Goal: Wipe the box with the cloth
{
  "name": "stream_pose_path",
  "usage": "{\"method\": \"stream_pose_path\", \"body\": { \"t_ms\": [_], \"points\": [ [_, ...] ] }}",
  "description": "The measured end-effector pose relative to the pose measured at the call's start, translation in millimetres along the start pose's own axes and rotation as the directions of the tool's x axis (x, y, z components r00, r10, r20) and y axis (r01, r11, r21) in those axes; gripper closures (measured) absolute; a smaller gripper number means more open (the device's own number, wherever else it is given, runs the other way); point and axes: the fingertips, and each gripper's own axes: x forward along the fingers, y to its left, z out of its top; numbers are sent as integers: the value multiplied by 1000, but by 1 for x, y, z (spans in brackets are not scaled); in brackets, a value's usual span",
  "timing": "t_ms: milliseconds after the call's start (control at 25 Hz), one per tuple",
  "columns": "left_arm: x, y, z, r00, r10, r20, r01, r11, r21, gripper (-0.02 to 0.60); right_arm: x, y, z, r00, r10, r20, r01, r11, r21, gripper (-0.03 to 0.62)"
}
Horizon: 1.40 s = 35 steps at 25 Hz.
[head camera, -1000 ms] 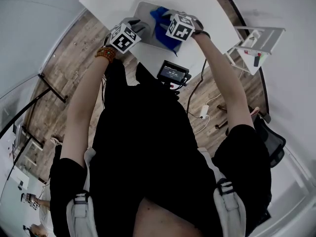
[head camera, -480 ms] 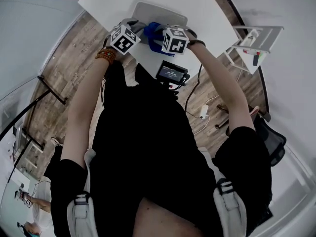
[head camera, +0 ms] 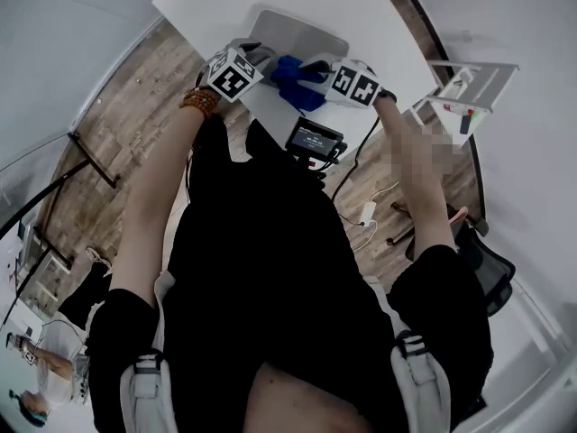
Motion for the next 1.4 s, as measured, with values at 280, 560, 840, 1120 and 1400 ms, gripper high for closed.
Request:
{"method": "stream_pose_path", "body": {
  "t_ms": [280, 560, 840, 1120, 1400],
  "points": [
    [-1, 0, -1, 1000, -1, 4, 1, 1000, -9, 425, -19, -113, -30, 922, -357, -148, 354, 934, -47, 487],
    [-4, -4, 3, 1000, 5, 8, -5, 1000, -12, 425, 0, -98, -36, 907, -365, -210, 321, 922, -216, 493],
    [-5, -5, 3, 1000, 8, 11, -8, 999, -32, 440, -3, -61, -45, 947, -260, -190, 223, 955, -196, 496],
    [-6, -1, 2, 1000, 19, 14, -18, 999, -49, 445, 11, -8, -40, 977, -116, -178, 89, 985, -151, 499],
    [-6, 3, 2, 999, 28, 29, -25, 996, -84, 442, 21, 27, -33, 982, 128, -136, -128, 992, 10, 503]
  ]
}}
